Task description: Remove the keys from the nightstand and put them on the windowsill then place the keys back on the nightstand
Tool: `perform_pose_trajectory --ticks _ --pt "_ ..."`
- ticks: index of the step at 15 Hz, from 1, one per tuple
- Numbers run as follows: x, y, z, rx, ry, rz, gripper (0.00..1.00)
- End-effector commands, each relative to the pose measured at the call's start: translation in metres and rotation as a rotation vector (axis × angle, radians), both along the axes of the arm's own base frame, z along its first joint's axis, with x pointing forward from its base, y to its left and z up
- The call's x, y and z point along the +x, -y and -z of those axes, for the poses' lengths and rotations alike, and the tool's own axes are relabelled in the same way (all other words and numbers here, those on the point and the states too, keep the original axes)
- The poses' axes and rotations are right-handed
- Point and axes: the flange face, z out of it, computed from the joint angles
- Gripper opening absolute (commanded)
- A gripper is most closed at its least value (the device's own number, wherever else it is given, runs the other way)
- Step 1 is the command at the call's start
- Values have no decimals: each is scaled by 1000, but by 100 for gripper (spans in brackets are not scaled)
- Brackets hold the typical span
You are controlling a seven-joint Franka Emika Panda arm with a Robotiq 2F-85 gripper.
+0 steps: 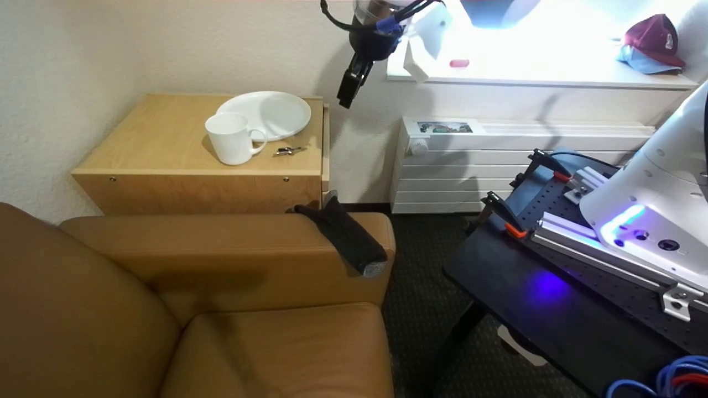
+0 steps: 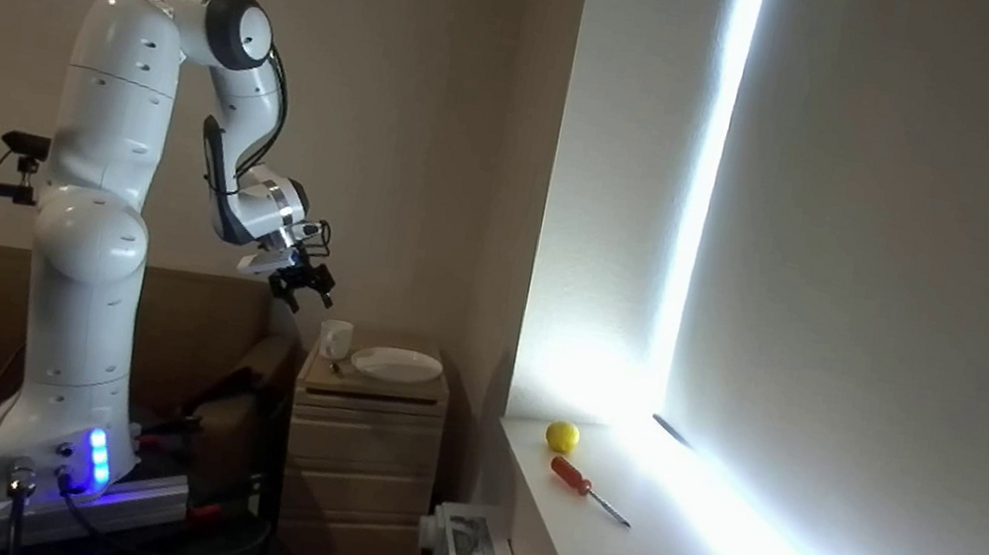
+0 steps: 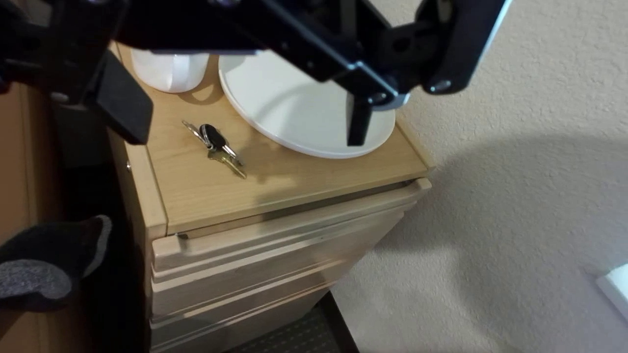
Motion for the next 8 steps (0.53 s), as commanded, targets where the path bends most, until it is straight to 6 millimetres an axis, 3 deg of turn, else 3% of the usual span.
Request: perform_pose_trajectory --ticks 1,5,8 --pt "21 1 47 73 -118 -69 100" --pt "64 -9 82 175 -153 -203 100" --pt "90 -28 110 146 -196 -296 100"
